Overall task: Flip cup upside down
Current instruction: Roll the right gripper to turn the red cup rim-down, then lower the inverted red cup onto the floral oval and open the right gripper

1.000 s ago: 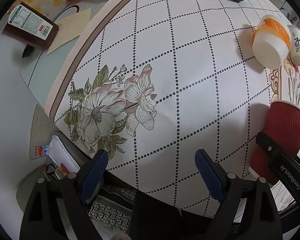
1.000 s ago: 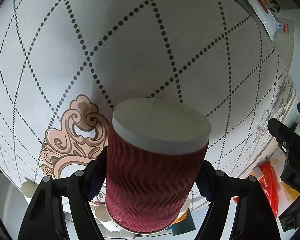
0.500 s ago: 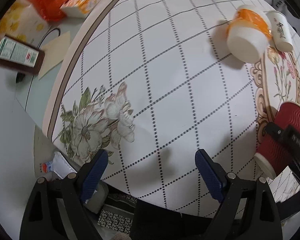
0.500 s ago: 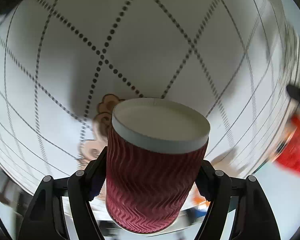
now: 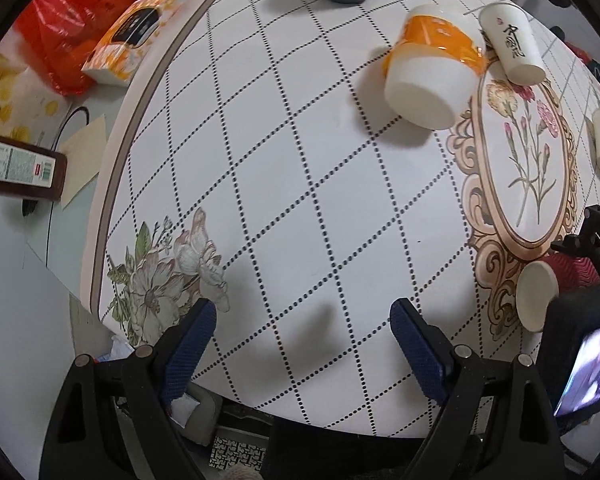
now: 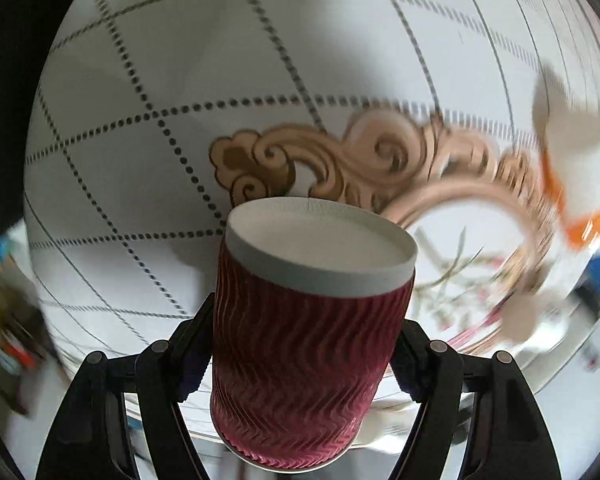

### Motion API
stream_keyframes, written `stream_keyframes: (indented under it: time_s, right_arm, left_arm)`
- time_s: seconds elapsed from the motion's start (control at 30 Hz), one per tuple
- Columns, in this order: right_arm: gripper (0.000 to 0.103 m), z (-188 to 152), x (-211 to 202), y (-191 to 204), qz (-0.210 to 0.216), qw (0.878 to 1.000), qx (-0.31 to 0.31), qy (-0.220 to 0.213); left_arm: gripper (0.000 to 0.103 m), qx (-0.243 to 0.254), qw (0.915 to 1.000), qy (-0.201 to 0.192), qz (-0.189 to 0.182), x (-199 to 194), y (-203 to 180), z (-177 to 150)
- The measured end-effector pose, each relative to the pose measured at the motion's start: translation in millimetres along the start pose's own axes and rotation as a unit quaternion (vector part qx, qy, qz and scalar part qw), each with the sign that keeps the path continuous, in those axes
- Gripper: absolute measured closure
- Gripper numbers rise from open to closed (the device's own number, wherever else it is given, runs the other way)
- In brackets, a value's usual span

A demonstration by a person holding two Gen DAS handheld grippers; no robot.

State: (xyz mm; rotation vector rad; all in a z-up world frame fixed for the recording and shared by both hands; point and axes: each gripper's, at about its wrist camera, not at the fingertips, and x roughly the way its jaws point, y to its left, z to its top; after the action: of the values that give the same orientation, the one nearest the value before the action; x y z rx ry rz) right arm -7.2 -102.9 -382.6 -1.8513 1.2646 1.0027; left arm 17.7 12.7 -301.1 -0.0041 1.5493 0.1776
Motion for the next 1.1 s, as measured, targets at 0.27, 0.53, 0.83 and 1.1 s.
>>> stream_keyframes:
  time_s: [0.27, 0.53, 0.83, 1.1]
  right_arm:
    - [0.026, -34, 9, -43, 0.147, 0.972, 0.18, -0.014]
    - [0.026, -65, 25, -87, 0.247, 0.912, 0.327, -0.005]
    - [0.026, -105, 49, -139, 0.357, 0.822, 0.443, 0.002]
    - [0.023, -140, 71, -187, 0.375, 0.785, 0.493, 0.026]
  left_arm:
    - [0.014, 0.021, 0.9998, -0.002, -0.006, -4, -16, 4]
    - [0.014, 0.037, 0.9992, -0.006, -0.011, -7, -23, 12]
    - [0.014, 0.049, 0.9987, -0.007, -0.014, -11, -33, 11]
    - [0.014, 0.049, 0.9987, -0.007, -0.015, -11, -32, 7]
